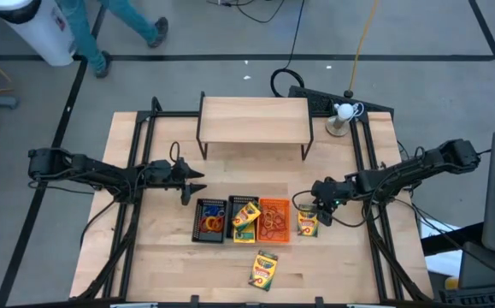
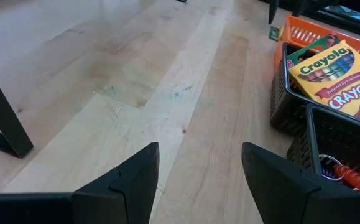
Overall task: Pick & Place Office Desk Supplies
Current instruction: Put the crayon box into the right black bin
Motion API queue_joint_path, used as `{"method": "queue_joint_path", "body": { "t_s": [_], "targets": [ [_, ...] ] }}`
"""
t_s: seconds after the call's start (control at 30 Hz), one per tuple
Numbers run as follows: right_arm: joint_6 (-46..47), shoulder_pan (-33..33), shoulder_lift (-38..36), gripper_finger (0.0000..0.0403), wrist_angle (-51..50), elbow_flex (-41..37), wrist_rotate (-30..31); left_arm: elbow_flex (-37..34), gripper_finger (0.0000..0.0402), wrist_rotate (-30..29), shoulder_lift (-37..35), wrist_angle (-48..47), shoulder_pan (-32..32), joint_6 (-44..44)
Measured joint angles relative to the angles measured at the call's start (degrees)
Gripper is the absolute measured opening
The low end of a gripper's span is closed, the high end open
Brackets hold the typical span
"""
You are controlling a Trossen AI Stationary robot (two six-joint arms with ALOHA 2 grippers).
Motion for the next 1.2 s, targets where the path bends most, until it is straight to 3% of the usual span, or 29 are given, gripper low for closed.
{"method": "queue_joint_path", "body": {
  "t_s": [0.83,1.2],
  "targets": [
    [-2.0,0.0,3.3,0.0176,1.0,0.0,-0.5,0.0,0.0230,0.0,0.0,0.0,0.0,-0.9],
    [3.0,-0.1,3.4,0.0171,1.0,0.0,-5.4,0.0,0.0230,0.0,0.0,-0.1,0.0,-0.9]
  ]
}}
